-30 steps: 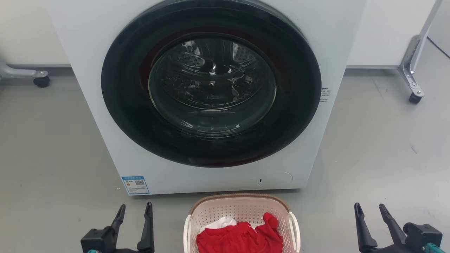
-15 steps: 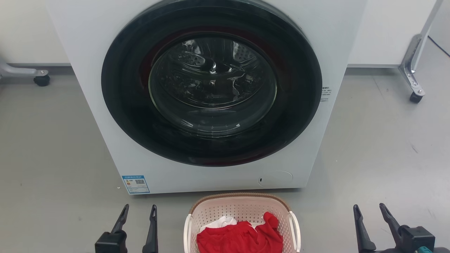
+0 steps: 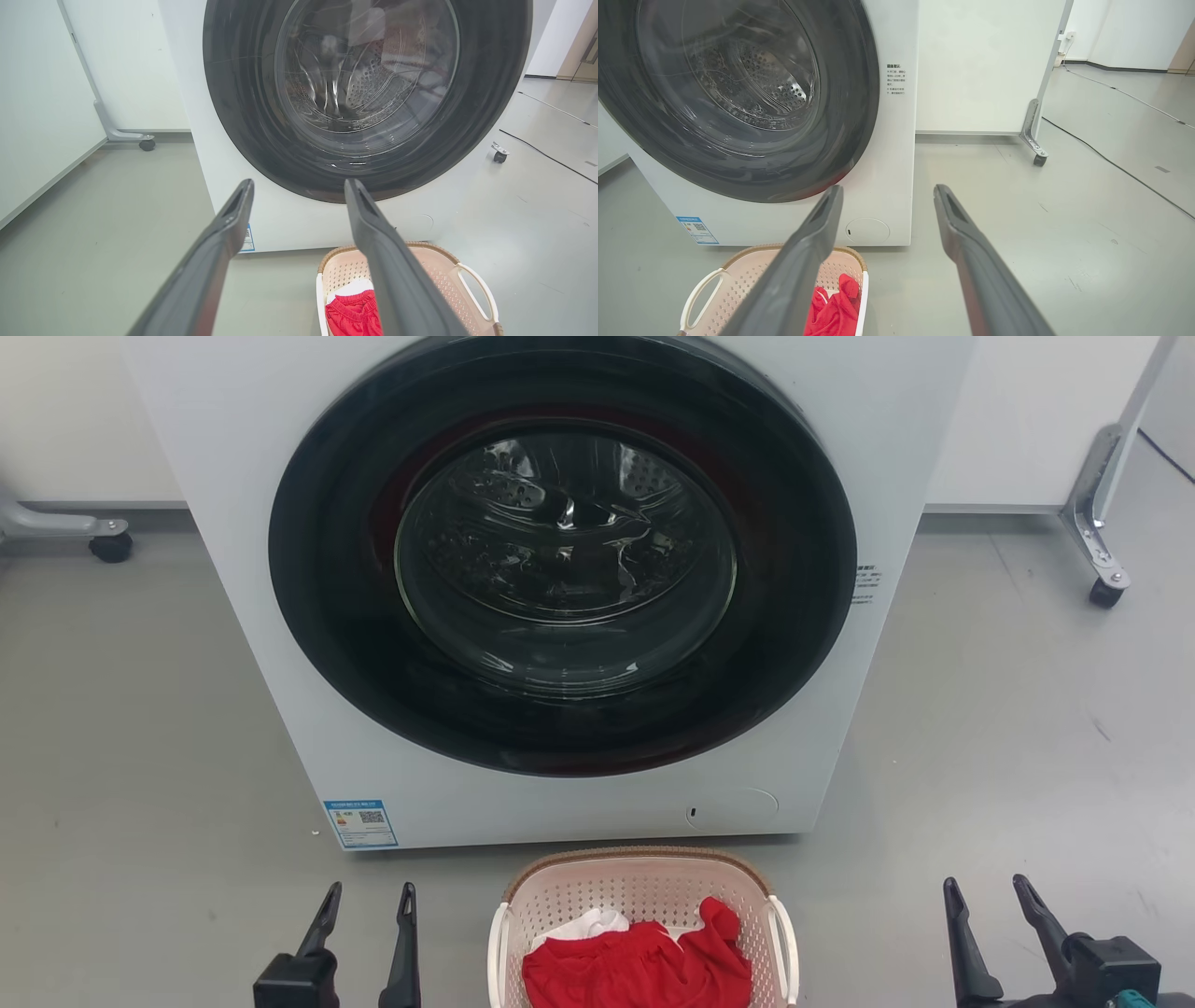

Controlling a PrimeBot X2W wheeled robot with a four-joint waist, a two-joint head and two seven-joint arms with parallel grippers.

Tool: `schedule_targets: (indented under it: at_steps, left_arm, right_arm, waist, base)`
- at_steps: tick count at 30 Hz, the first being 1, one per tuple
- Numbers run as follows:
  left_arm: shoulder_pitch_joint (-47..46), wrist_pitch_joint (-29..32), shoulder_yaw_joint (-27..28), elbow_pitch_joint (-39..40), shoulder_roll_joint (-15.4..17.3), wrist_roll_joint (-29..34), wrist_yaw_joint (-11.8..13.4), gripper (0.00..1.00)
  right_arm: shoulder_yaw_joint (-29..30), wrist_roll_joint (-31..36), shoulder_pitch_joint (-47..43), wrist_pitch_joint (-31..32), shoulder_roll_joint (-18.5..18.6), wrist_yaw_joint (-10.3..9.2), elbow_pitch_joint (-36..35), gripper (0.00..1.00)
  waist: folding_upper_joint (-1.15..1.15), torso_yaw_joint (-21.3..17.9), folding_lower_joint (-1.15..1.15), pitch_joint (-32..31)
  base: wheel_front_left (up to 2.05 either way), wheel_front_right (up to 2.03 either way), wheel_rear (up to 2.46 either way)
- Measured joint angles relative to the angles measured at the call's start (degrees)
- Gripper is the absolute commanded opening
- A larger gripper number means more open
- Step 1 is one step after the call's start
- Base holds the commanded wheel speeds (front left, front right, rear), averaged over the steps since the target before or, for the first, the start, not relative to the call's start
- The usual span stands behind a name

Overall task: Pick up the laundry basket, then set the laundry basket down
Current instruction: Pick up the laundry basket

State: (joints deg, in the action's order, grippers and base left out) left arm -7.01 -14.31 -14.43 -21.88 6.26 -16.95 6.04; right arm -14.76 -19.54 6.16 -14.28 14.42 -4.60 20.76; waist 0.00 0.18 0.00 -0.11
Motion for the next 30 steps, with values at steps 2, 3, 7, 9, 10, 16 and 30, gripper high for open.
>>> schedule_targets:
  at_steps: [2, 3, 7, 9, 10, 16, 30]
  left_arm:
    - [-0.01, 0.00, 0.08, -0.03, 0.01, 0.00, 0.00, 1.00]
    - [-0.01, 0.00, 0.11, -0.05, 0.01, 0.00, 0.00, 1.00]
    - [-0.01, 0.00, 0.14, -0.01, -0.03, 0.25, -0.01, 1.00]
    - [-0.01, 0.00, 0.10, 0.08, -0.15, 0.41, -0.01, 1.00]
    - [-0.02, 0.00, 0.08, 0.11, -0.23, 0.42, -0.02, 1.00]
    - [-0.31, -0.01, -0.05, 0.66, -0.56, 0.57, -0.02, 1.00]
    - [-5.32, -0.01, -0.78, 0.66, -1.71, 0.68, -0.55, 1.00]
  right_arm:
    - [0.11, 0.00, 0.00, 0.00, -0.01, 0.00, 0.00, 1.00]
    - [0.14, 0.00, 0.00, 0.00, -0.02, 0.00, 0.00, 1.00]
    - [0.45, 0.00, -0.01, 0.00, -0.04, 0.07, -0.04, 1.00]
    - [0.78, 0.00, -0.02, -0.01, -0.03, 0.07, -0.24, 1.00]
    - [0.89, 0.00, -0.01, -0.01, -0.03, 0.07, -0.29, 1.00]
    - [1.23, 0.00, 0.15, -0.01, -0.04, 0.07, -0.70, 1.00]
    - [1.53, -0.04, 4.98, -0.01, -0.04, 0.91, -1.05, 1.00]
  waist:
    - [0.00, 0.01, 0.00, 0.05]
    - [0.00, 0.01, 0.00, 0.08]
    - [0.00, 0.02, 0.00, 0.41]
    - [0.00, 0.04, 0.00, 0.89]
    - [0.00, 0.07, 0.00, 1.18]
    - [0.00, 0.19, 0.00, 3.39]
    - [0.00, 0.06, 0.01, 12.18]
  base:
    - [0.00, 0.00, 0.00]
    - [0.00, 0.00, 0.00]
    - [0.00, 0.00, 0.00]
    - [0.00, 0.00, 0.00]
    - [0.00, 0.00, 0.00]
    - [0.00, 0.00, 0.00]
    - [0.00, 0.00, 0.00]
